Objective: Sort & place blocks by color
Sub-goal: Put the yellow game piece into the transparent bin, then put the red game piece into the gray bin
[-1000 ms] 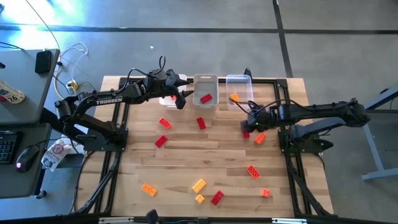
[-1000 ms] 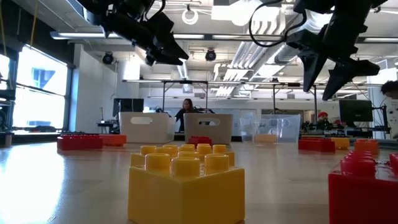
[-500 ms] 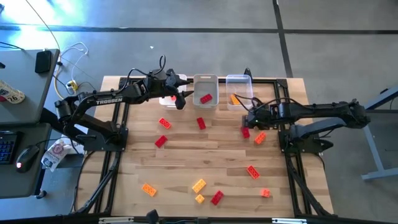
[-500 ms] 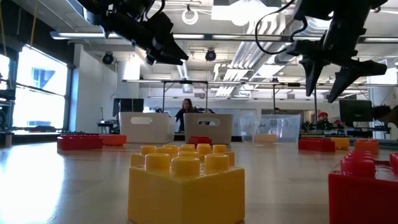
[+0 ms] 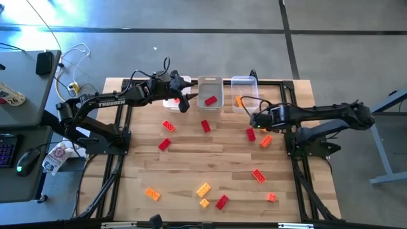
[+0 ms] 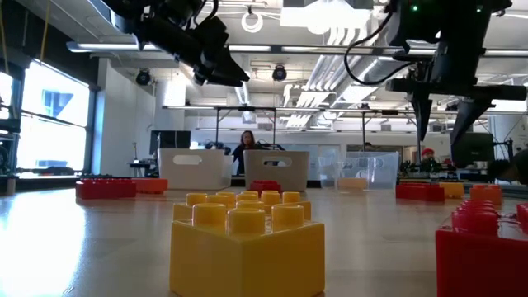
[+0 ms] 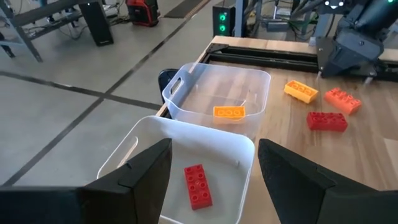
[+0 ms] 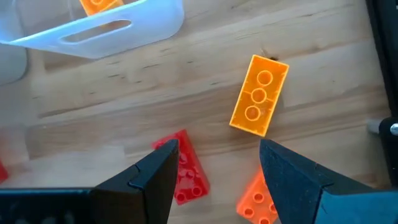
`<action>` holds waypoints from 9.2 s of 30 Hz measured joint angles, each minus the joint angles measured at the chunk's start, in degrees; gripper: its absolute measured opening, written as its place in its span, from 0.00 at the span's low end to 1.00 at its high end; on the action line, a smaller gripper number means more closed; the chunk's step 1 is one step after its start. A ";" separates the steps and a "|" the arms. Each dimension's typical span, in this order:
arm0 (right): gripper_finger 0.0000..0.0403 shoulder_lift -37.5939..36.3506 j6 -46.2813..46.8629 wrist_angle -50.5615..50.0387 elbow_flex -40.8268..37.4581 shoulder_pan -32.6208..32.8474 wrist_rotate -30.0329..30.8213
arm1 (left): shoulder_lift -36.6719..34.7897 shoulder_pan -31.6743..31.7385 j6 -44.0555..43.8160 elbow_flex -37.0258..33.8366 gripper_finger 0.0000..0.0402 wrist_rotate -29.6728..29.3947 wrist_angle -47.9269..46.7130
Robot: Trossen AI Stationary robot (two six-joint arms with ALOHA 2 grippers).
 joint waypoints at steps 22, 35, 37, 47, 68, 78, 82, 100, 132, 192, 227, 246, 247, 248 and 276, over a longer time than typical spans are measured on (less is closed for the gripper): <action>0.52 0.66 3.60 0.32 -6.56 -4.75 -1.73 | 0.00 -0.02 1.20 -0.01 0.57 0.01 -0.17; 0.51 2.18 2.34 3.83 -6.56 -6.78 2.47 | 0.00 -0.02 1.21 0.00 0.57 -0.01 -0.14; 0.51 3.43 2.35 4.59 -6.56 -6.76 2.48 | 0.00 -0.02 1.22 0.00 0.57 0.01 -0.15; 0.51 9.52 2.82 6.09 -6.56 -6.75 0.25 | 0.00 -0.02 1.22 0.00 0.57 0.01 -0.15; 0.50 19.33 4.65 9.33 -6.56 -6.75 -1.82 | 0.00 -0.02 2.69 -0.02 0.57 0.00 -1.44; 0.29 20.97 2.21 8.72 -6.41 -6.73 -1.13 | 0.00 -0.02 2.48 -0.02 0.57 0.01 -1.44; 0.29 20.97 0.18 8.16 -6.45 -6.61 -1.17 | 0.00 -0.02 2.49 -0.02 0.57 0.00 -1.44; 0.29 20.92 -4.81 4.14 0.46 1.24 1.93 | 0.02 -0.02 -3.02 -0.02 0.57 -1.13 -4.85; 0.29 20.84 -59.01 23.39 14.94 -23.61 3.88 | 0.02 -0.02 -5.42 -0.02 0.57 -1.11 -8.22; 0.60 15.52 -68.43 35.30 8.68 -24.95 1.41 | 0.00 -22.92 -42.31 -1.76 0.57 -8.39 -53.51; 0.60 15.57 -68.22 35.95 8.68 -22.67 2.26 | 7.41 -34.35 -56.82 -7.98 0.57 -12.04 -47.18; 0.60 15.59 -69.60 38.96 8.68 -22.67 2.28 | 12.02 -34.20 -48.59 -7.80 0.27 -13.35 -45.67; 0.60 15.59 -69.66 39.09 8.68 -22.67 2.28 | 11.74 -34.21 -48.29 -7.84 0.27 -13.71 -45.57; 0.60 15.59 -69.70 39.19 8.68 -22.67 2.28 | 11.28 -34.20 -47.85 -7.97 0.27 -13.76 -45.42; 0.60 15.59 -77.16 43.22 8.68 -16.54 -6.16 | -1.57 -13.65 -15.17 -7.96 0.27 -15.01 -4.45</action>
